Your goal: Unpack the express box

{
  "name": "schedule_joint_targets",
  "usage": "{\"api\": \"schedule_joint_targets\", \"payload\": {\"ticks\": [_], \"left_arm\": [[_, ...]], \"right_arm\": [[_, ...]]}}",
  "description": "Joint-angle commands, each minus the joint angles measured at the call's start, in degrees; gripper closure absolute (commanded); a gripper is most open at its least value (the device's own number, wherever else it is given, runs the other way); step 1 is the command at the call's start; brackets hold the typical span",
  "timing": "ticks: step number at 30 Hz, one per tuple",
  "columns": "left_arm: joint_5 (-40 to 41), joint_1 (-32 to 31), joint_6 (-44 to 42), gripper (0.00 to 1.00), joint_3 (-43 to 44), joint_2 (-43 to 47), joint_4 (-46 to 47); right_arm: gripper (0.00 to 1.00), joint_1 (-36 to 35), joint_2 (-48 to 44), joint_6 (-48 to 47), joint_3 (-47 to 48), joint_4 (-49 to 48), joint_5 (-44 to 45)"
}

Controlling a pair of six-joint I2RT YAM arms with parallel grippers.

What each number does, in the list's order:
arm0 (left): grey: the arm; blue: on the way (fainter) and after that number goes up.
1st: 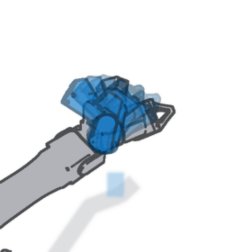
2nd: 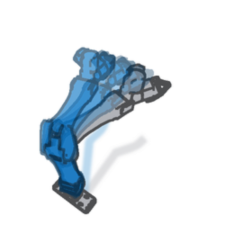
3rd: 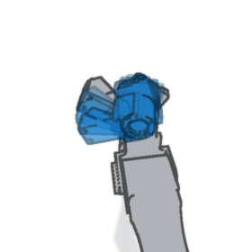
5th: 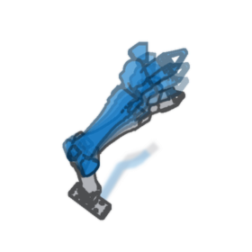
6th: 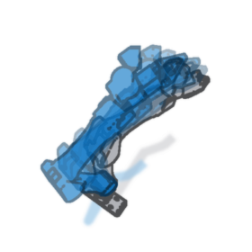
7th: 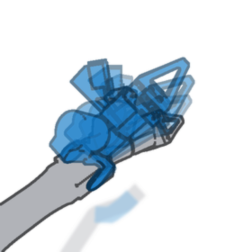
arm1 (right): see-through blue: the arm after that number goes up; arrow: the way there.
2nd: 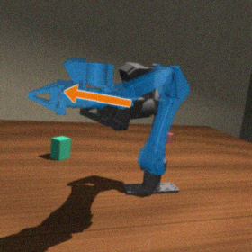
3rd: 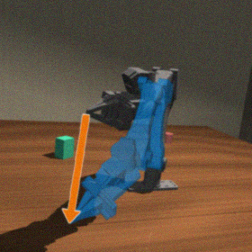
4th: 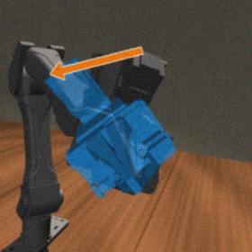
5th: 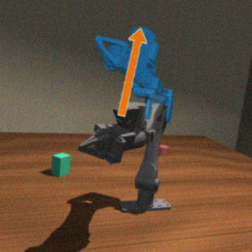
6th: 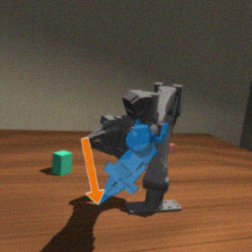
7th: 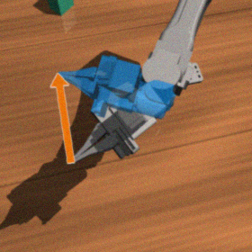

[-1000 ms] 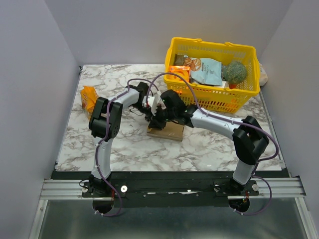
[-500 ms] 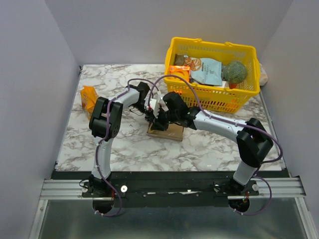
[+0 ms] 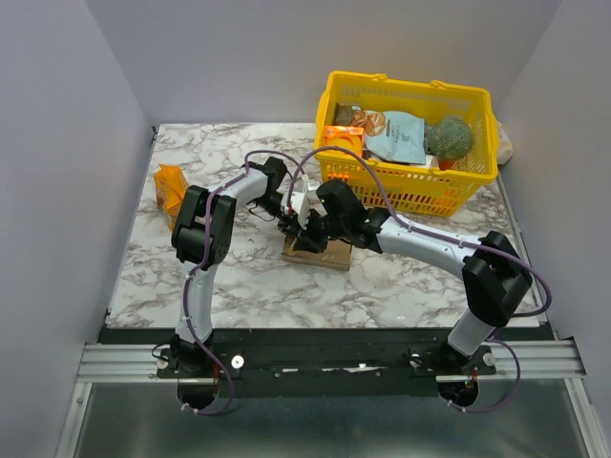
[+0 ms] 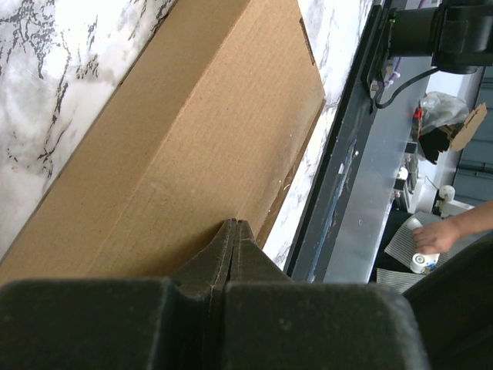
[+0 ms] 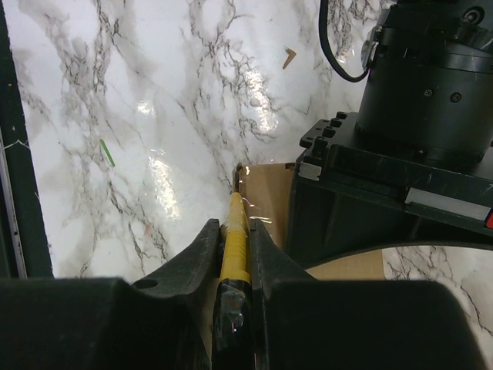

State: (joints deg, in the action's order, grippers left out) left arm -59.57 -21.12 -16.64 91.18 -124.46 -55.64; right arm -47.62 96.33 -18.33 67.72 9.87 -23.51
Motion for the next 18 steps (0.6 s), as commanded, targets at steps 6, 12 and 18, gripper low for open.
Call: {"api": "schedule_joint_targets", "payload": {"ticks": [6,12,18], "left_arm": [[9.39,-0.06,-4.19,1.0,-0.47,-3.68,2.02],[8.86,-0.23,-4.63,1.0,-0.39,-3.59,1.5],[9.03,-0.58,-4.63,1.0,-0.56,-3.59,1.23]], "right_arm": [[1.0,0.94,-2.03,-1.27,-2.51,3.58,4.43],[1.0,2.18,-0.89,-2.06,-1.37,2.09,4.44],[1.0,2.09,2.62,-2.15,2.23,1.73,0.39]]}}
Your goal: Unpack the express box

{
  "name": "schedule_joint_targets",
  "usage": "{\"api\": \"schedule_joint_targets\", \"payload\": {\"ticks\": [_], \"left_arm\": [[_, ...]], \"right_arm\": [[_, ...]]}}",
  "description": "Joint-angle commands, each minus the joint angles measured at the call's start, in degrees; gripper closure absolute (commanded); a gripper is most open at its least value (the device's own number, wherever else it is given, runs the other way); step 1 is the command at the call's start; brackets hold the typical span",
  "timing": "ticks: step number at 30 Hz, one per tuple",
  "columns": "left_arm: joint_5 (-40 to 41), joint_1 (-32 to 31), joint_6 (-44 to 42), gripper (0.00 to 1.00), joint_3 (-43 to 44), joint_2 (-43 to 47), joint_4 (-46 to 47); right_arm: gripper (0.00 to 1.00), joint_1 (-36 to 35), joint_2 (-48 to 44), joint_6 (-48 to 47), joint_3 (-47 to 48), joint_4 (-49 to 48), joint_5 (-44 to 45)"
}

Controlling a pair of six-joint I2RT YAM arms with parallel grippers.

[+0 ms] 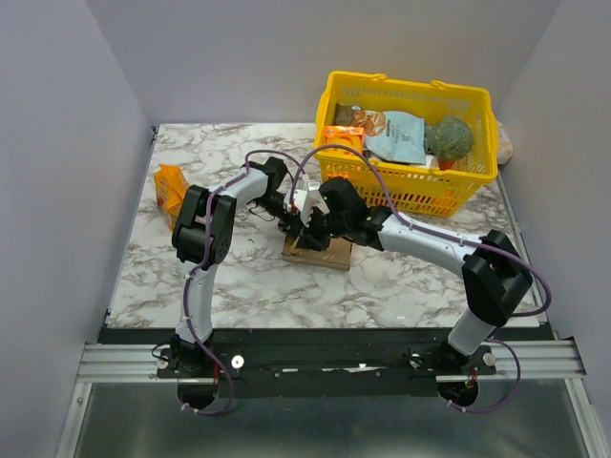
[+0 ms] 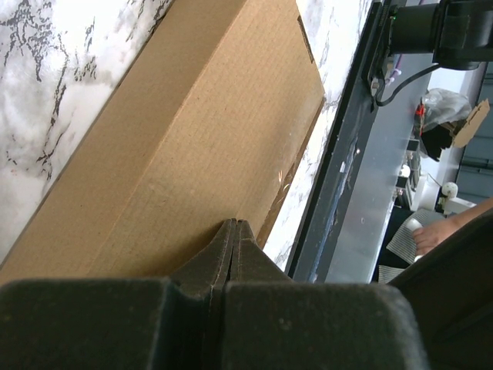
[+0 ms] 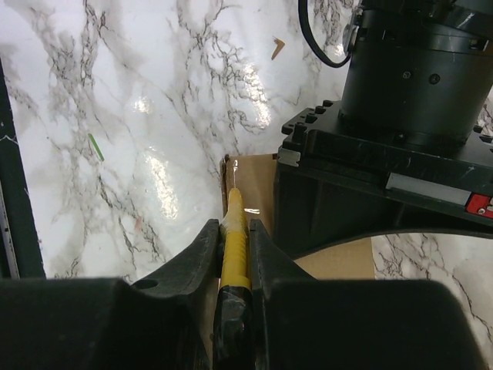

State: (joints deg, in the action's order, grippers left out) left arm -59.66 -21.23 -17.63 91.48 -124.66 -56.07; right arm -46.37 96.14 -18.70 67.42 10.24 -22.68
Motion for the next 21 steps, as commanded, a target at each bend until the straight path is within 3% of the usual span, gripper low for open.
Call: {"api": "schedule_joint_targets", "payload": {"ticks": [1,10,21], "left_arm": [[9.12,-0.47,-3.73,1.0,-0.95,-3.22,1.67],[9.65,-0.47,-4.52,1.0,-0.87,-2.78,1.23],[9.82,-0.47,-4.61,1.0,-0.43,-3.13,1.05]], "right_arm": [[0.99,0.84,2.91,-1.95,3.15,1.36,-0.44],[0.99,0.93,0.37,-8.72,0.35,6.28,-2.02],[1.0,1.28,-1.83,-9.34,-0.97,8.22,-0.79]]}}
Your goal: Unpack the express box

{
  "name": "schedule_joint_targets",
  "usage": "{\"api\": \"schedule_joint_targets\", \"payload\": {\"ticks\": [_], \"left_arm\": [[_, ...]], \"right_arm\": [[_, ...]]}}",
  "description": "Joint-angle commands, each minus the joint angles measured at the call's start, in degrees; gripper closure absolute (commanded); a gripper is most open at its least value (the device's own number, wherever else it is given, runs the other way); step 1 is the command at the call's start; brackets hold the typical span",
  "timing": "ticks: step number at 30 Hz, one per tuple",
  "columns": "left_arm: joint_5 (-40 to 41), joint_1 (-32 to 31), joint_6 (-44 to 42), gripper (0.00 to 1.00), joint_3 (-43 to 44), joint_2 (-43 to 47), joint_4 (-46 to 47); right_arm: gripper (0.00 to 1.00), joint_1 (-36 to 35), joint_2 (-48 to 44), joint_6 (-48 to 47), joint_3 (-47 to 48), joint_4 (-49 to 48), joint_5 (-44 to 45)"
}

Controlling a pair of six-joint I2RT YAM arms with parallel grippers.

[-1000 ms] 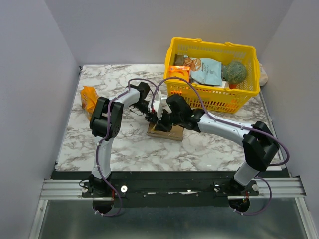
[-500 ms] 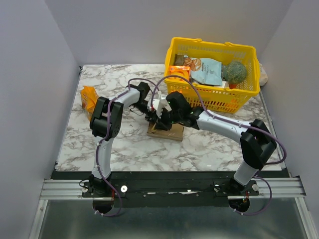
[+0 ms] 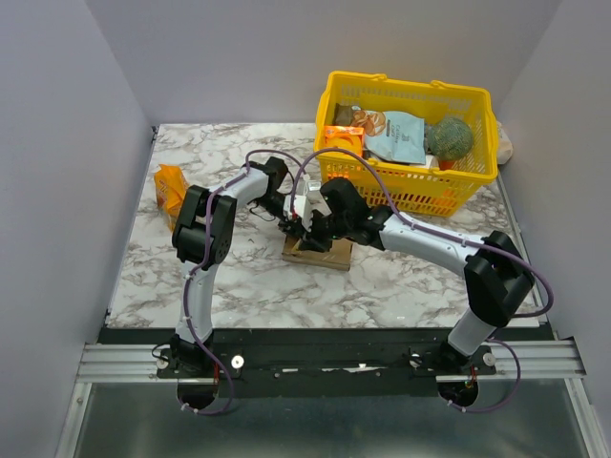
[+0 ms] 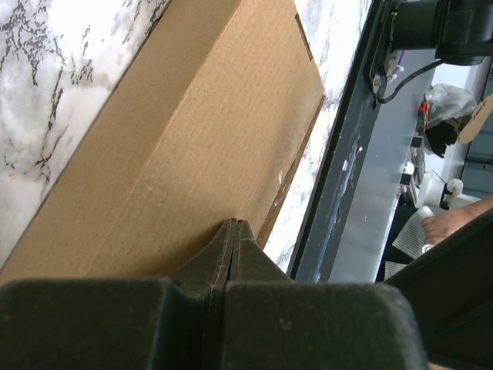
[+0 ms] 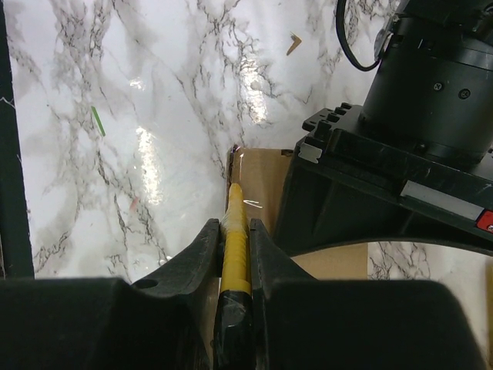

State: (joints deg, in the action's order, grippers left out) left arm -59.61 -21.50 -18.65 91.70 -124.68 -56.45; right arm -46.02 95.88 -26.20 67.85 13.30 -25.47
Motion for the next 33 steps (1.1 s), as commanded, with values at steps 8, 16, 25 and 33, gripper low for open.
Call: {"api": "schedule_joint_targets", "payload": {"ticks": [8,16,25,33], "left_arm": [[9.69,-0.3,-4.9,1.0,-0.3,-3.64,0.55],[10.13,-0.3,-5.25,1.0,0.32,-3.99,0.02],[10.31,-0.3,-6.3,1.0,1.11,-4.87,-0.95],[10.57,-0.21,-6.31,1.0,1.73,-5.48,-1.21]], "right_arm": [[1.0,2.16,-2.27,-3.33,-1.94,6.65,2.18],[1.0,2.78,-2.97,-4.56,-1.76,8.67,1.48],[1.0,3.04,-4.21,-7.38,-2.2,10.69,-0.01],[0.99,3.39,-4.38,-7.99,-1.67,12.98,-0.19]]}}
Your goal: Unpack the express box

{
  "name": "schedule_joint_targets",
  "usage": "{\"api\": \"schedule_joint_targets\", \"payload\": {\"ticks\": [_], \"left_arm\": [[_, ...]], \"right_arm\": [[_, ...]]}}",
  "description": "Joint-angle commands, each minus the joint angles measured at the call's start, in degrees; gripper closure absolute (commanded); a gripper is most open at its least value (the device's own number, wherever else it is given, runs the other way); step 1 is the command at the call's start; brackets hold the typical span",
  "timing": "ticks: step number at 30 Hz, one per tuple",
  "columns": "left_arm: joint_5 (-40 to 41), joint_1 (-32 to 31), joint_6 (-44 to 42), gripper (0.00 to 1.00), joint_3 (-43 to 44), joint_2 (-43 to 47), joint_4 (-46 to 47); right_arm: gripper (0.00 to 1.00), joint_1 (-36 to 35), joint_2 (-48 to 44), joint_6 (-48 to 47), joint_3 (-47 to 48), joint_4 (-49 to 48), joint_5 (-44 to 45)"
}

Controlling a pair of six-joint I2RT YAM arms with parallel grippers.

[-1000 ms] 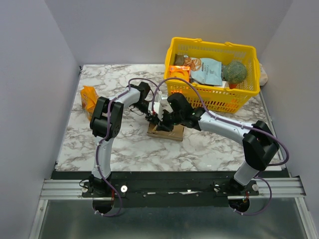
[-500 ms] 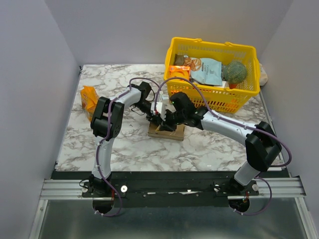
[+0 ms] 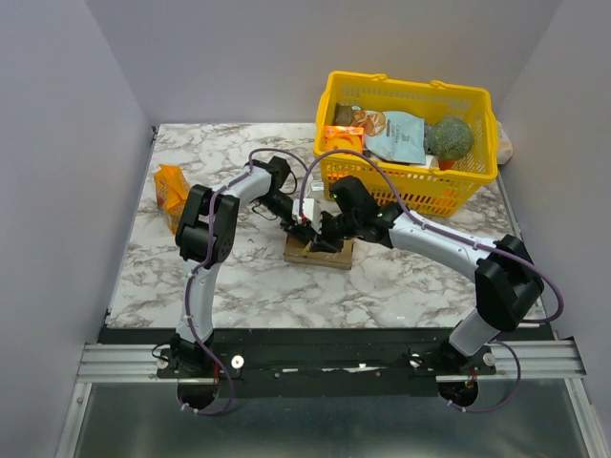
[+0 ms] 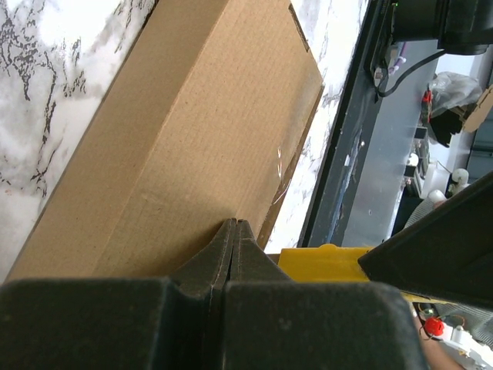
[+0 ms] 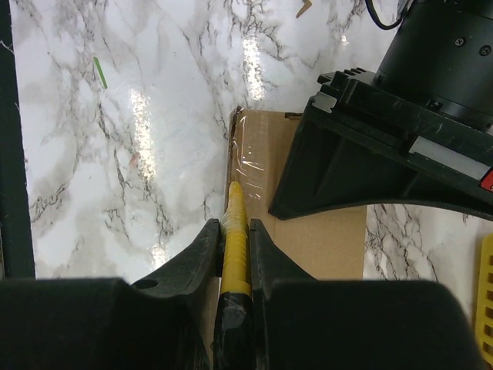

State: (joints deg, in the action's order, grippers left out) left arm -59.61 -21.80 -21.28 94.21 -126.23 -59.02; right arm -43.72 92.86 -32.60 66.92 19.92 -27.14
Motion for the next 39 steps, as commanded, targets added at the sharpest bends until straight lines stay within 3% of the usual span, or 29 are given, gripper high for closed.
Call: {"api": "schedule_joint_targets", "payload": {"ticks": [1,39], "left_arm": [[10.48,0.01,-3.77,1.0,-0.79,-3.93,1.37],[11.8,0.01,-6.76,1.0,1.5,-5.86,-1.0]], "right_arm": [[0.99,1.18,-1.37,-1.76,-0.73,6.62,1.56],[1.0,6.98,-6.37,-8.18,-2.93,16.37,0.77]]}}
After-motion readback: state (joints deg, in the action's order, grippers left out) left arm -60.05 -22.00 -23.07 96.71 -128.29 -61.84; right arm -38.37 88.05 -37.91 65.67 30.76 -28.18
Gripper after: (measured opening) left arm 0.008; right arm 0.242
